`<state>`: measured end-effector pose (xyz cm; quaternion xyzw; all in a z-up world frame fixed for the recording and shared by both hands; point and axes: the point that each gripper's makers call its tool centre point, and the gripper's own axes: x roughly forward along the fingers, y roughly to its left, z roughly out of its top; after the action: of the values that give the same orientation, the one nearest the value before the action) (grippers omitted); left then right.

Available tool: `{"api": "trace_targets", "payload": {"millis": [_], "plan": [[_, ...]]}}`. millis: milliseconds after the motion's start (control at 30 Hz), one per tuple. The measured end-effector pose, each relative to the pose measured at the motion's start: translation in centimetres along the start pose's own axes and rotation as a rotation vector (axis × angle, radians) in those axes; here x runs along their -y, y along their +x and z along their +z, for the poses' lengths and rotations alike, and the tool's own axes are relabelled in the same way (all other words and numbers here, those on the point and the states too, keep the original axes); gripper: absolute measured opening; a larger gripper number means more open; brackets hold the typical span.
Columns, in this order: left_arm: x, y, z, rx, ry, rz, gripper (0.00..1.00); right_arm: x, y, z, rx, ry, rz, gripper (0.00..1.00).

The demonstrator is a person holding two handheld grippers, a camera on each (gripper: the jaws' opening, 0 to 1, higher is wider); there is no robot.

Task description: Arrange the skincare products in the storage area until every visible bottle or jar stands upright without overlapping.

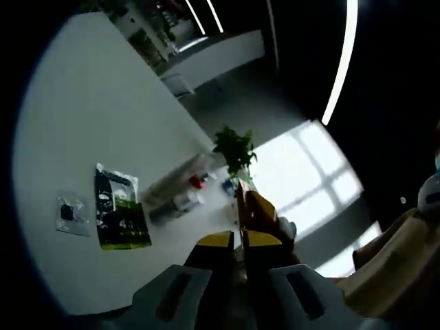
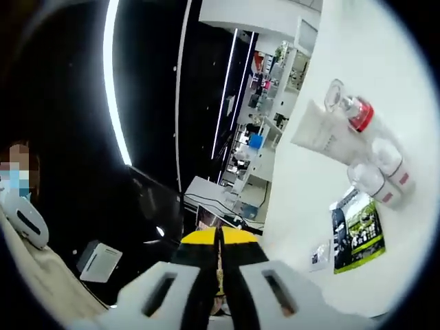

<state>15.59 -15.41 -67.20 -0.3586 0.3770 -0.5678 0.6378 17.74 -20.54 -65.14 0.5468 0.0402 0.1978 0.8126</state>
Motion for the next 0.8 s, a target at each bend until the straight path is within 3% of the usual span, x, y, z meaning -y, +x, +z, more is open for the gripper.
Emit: {"api": "trace_targets", "payload": {"millis": [167,433,800], "plan": [[-0.4,-0.2,0.1,0.002,-0.039,0.019,0.0,0.6,0.0,-0.1,-0.008,-0.039,-0.019,0.01],[-0.8,-0.5,-0.2,-0.047,-0.052,0.037,0.0,1.9,-0.3,-1.0,-0.129,-0.341,-0.085,0.03],[-2.3,-0.8,-1.4,-0.096,-0.061,0.083,0.0,3.1,-0.2,-2.2,-0.26,-0.473,-0.135,0.03]]}}
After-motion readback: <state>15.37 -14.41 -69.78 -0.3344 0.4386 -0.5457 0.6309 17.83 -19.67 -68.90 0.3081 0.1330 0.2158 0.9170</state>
